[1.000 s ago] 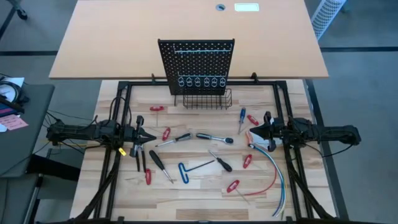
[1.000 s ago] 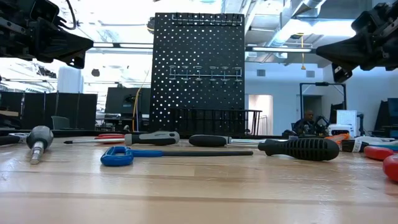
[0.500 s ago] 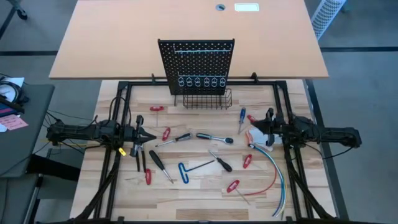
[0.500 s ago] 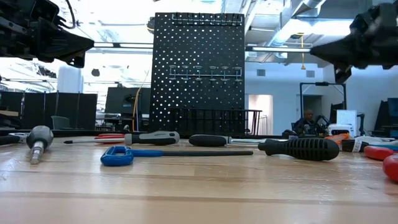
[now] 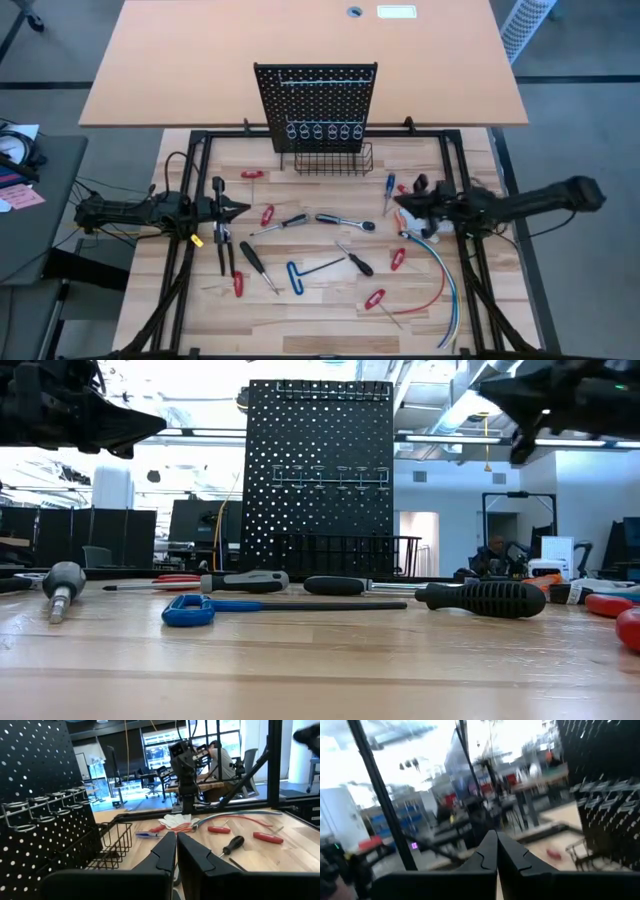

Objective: Hang tools onto peg board
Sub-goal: Put the ratchet wrench into the wire basket on the pegboard

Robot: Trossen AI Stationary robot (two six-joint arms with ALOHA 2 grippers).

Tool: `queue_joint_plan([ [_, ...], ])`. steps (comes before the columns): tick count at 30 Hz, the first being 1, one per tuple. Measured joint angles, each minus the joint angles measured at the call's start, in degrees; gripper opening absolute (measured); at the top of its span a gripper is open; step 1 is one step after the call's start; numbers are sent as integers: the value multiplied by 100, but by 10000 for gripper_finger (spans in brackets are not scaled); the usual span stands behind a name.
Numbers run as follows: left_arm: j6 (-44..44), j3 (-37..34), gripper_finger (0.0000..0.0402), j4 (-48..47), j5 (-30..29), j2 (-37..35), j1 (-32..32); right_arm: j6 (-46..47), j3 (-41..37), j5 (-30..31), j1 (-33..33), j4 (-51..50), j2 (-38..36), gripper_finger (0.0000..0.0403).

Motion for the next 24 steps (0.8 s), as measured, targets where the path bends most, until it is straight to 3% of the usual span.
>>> queue_joint_plan([
  [5, -189, 0, 12, -108, 2, -2, 0, -22, 1123, -23, -74, -189, 2119, 15],
  [10, -1356, 0, 12, -367, 137, 1, 0, -571, 2572, -167, -219, -2269, 3580, 68],
  [14, -1704, 0, 12, -356, 314, 15, 0, -1061, 3596, -174, -236, -3928, 4495, 119],
  [19, -1702, 0, 12, -380, 389, 27, 0, -1217, 4447, -179, -195, -5239, 5342, 173],
  [24, -1429, 0, 12, -394, 387, 27, 0, -1034, 4815, -191, -393, -5515, 5868, 198],
])
